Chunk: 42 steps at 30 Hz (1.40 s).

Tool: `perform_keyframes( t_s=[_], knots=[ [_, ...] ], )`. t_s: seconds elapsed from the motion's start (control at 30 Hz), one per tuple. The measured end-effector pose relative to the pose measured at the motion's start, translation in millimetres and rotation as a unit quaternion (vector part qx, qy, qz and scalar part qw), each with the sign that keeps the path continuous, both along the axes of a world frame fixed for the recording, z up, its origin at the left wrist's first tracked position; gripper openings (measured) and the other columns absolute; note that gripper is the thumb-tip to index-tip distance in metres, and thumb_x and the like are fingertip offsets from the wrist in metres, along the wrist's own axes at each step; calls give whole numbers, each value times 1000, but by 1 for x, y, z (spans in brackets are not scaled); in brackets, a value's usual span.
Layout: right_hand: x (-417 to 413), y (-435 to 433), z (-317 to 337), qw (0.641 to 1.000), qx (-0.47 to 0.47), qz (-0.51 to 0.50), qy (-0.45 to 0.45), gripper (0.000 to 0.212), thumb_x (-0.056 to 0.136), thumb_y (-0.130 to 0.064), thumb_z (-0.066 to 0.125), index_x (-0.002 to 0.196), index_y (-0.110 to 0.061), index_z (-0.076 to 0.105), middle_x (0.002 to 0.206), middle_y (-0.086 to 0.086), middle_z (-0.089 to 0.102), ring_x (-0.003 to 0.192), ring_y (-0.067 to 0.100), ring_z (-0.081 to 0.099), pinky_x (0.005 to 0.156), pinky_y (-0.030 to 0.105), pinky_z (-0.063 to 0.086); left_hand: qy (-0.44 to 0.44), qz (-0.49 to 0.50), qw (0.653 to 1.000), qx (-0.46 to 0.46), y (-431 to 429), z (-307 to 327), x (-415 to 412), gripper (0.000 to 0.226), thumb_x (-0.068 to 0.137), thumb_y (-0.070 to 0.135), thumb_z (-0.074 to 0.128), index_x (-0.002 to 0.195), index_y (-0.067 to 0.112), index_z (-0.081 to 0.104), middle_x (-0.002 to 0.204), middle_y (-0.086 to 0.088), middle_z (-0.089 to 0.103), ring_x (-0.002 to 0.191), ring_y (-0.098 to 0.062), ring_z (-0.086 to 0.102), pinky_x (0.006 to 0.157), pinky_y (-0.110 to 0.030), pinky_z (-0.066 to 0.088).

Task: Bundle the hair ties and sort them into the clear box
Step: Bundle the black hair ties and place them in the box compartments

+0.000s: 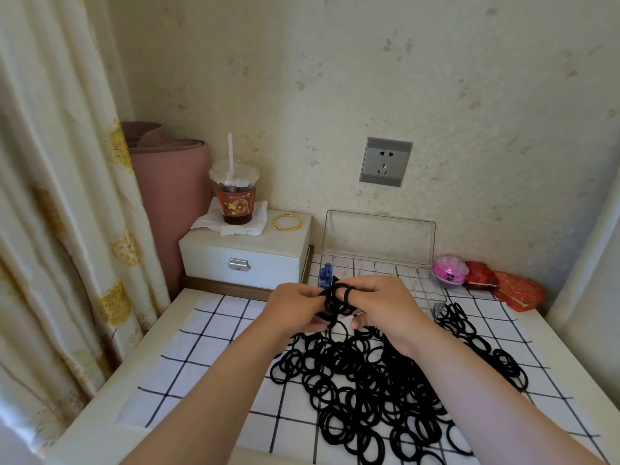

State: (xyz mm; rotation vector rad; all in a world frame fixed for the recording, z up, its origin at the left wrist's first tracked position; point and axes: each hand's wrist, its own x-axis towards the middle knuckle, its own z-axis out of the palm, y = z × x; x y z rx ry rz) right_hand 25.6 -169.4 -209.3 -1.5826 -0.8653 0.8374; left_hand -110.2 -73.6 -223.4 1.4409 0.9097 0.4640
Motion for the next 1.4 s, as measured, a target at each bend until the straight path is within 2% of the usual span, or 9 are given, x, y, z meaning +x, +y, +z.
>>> perform_keyframes(
  t_s=[0.17,0.27,0.43,0.63,0.83,1.07,1.2,1.3,1.4],
  knots=[
    [2,6,-8,993,-9,-97,-72,10,86,-19,75,93,-24,81,83,-3,78,67,30,74,71,46,63,-81,-57,986,-135,-3,5,5,24,96,17,58,113,3,69,99,-13,75,94,-23,72,85,-35,59],
    [1,6,-9,990,-12,-115,-80,13,85,-17,73,94,-24,80,80,-4,78,67,28,75,72,49,62,-83,-68,987,-118,-4,3,6,25,94,19,65,113,5,70,101,-11,75,99,-24,71,89,-36,58],
    [-2,6,-8,994,-17,-103,-32,14,88,-13,73,86,-25,80,81,-3,78,68,22,74,72,41,63,-57,-24,996,-69,-4,-2,5,19,90,3,66,107,8,73,102,-12,74,97,-25,72,82,-31,60],
    [8,7,-5,987,22,-155,45,11,88,-19,74,98,-16,78,92,6,77,70,19,68,63,27,56,-61,55,992,-100,-2,2,7,19,90,-5,62,97,7,74,94,-12,71,82,-22,71,71,-30,62],
    [0,-3,13,993,39,22,112,18,92,0,64,97,-10,78,88,15,75,66,17,64,53,25,52,-29,43,998,-40,-4,2,5,18,86,3,70,103,10,74,95,-14,74,83,-25,74,69,-29,62],
    [-7,-3,9,999,-39,-17,-18,14,87,-8,74,100,-14,76,87,11,76,51,17,65,50,27,56,-53,-50,996,-44,-4,10,0,20,88,7,69,108,9,73,95,-12,76,90,-21,74,85,-34,59],
    [-2,-3,7,994,-54,-44,-88,21,86,-13,74,106,-17,72,88,9,75,53,25,67,62,41,59,-102,-100,983,-114,-1,12,-2,24,93,9,60,114,3,69,109,-17,72,99,-23,71,93,-38,56],
    [-3,-3,7,989,-69,-37,-127,24,85,-13,71,108,-20,71,87,8,74,51,13,65,49,29,55,-82,-127,986,-67,-4,11,-2,31,85,19,75,114,9,72,110,-7,74,101,-17,71,93,-32,55],
    [-1,-3,5,975,-93,-24,-199,30,81,-23,74,111,-30,70,95,-2,70,65,10,66,52,25,53,-61,-121,989,-51,-2,8,-2,31,83,10,76,115,9,72,109,-8,74,102,-19,71,92,-31,56]
  ],
)
